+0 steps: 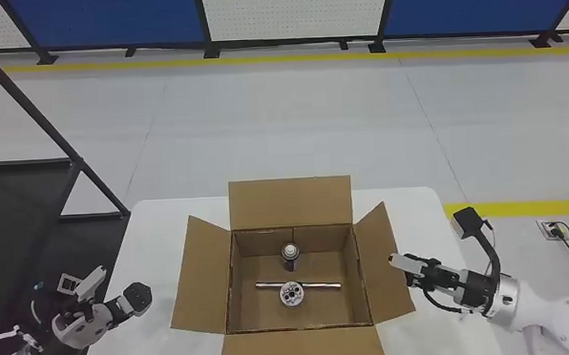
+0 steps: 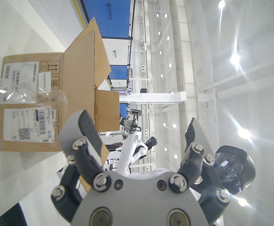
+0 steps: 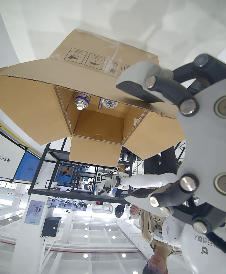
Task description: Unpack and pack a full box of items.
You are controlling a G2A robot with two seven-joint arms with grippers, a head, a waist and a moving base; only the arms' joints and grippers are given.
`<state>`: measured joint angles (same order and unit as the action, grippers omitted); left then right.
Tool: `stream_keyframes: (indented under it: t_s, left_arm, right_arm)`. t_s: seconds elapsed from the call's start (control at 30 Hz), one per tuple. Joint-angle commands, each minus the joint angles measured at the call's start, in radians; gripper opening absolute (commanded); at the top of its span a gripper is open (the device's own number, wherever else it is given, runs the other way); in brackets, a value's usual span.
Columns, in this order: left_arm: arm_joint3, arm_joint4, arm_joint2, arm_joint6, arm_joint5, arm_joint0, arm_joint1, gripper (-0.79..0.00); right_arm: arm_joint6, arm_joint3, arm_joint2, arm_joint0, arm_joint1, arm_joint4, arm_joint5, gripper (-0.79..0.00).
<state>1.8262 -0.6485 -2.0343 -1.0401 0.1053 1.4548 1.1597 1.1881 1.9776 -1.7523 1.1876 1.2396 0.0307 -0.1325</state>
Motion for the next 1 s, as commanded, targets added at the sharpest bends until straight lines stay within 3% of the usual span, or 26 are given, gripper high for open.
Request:
stream_keyframes:
  t_s: [0.0, 0.37, 0.97]
  left_arm:
    - [0.005, 0.002, 0.008, 0.019, -0.002, 0.003, 0.000, 0.000]
    - [0.065, 0.216, 0.118, 0.187, 0.002, -0.024, -0.010, 0.000]
    - [0.094, 0.245, 0.279, 0.178, 0.026, -0.091, -0.023, 0.000]
  right_arm:
    - [-0.016, 0.005, 0.025, 0.010, 0.001, -0.041, 0.020, 0.000]
    - [-0.086, -0.005, 0.177, -0.045, -0.006, -0.044, 0.012, 0.000]
    - [-0.281, -0.153, 0.433, -0.106, 0.002, 0.041, 0.015, 0.000]
